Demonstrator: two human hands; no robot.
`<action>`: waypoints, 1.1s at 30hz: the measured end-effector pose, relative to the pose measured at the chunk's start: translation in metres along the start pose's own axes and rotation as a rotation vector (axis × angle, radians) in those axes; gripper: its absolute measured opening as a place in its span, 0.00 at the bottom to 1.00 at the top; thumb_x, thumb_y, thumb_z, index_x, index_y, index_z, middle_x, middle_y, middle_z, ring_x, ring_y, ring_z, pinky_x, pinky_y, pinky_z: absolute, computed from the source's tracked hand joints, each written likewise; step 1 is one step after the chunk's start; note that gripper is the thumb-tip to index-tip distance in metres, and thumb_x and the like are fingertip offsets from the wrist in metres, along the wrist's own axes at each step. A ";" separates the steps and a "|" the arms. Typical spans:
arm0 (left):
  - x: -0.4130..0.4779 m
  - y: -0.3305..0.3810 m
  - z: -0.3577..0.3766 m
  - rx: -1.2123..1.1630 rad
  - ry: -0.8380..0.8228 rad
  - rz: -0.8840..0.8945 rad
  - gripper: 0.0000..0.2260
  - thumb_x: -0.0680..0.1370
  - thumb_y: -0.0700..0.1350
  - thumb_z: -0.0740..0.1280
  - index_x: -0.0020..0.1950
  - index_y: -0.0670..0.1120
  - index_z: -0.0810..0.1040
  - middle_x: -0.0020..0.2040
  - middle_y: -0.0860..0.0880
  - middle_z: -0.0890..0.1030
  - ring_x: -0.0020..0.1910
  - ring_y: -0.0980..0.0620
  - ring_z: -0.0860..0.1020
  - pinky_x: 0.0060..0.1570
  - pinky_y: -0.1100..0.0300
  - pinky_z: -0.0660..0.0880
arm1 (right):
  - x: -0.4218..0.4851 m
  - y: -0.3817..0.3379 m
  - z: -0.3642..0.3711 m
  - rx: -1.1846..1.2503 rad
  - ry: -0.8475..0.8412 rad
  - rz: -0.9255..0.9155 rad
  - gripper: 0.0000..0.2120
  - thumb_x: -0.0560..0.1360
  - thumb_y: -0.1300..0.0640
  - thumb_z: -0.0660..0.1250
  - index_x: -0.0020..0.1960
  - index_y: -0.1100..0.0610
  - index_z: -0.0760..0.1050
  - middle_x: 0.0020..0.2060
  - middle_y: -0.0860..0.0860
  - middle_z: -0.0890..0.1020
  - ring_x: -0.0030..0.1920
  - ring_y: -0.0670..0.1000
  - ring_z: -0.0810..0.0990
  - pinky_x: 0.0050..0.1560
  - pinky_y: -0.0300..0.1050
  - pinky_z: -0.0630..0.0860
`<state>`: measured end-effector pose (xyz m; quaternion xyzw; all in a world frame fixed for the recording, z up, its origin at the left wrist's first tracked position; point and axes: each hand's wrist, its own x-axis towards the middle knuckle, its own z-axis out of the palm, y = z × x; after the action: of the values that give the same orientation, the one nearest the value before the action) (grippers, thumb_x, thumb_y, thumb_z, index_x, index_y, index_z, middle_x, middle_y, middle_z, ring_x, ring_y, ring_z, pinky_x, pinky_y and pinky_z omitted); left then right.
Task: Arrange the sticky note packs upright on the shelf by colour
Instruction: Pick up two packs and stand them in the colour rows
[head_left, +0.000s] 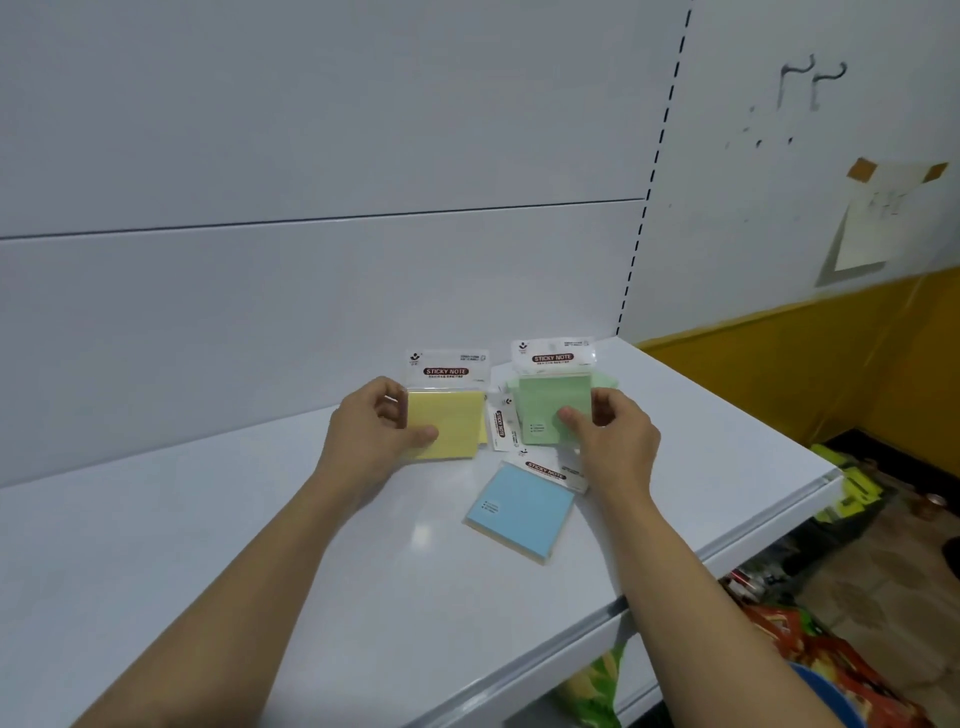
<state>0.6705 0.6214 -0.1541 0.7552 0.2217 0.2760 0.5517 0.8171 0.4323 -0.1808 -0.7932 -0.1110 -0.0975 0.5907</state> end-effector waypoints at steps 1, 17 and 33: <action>-0.001 0.001 0.003 0.040 -0.001 0.024 0.16 0.63 0.32 0.77 0.38 0.44 0.71 0.34 0.45 0.74 0.31 0.49 0.71 0.33 0.60 0.73 | -0.001 0.000 0.000 -0.010 -0.011 -0.007 0.07 0.68 0.57 0.75 0.44 0.51 0.79 0.41 0.48 0.82 0.42 0.50 0.79 0.47 0.45 0.76; -0.005 0.021 -0.043 0.081 0.070 0.065 0.12 0.67 0.38 0.76 0.45 0.38 0.77 0.36 0.45 0.82 0.35 0.48 0.81 0.34 0.59 0.78 | -0.011 -0.053 -0.005 0.180 -0.116 -0.070 0.05 0.71 0.61 0.72 0.43 0.52 0.80 0.37 0.45 0.82 0.39 0.46 0.80 0.42 0.33 0.74; -0.078 0.025 -0.254 0.134 0.552 0.052 0.06 0.67 0.42 0.77 0.40 0.48 0.82 0.38 0.50 0.83 0.34 0.52 0.83 0.34 0.64 0.72 | -0.099 -0.183 0.140 0.293 -0.612 -0.241 0.08 0.69 0.63 0.74 0.39 0.51 0.79 0.39 0.53 0.84 0.39 0.52 0.81 0.40 0.47 0.78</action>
<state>0.4447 0.7445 -0.0831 0.6917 0.3620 0.4699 0.4120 0.6721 0.6114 -0.0809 -0.6737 -0.3884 0.0925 0.6219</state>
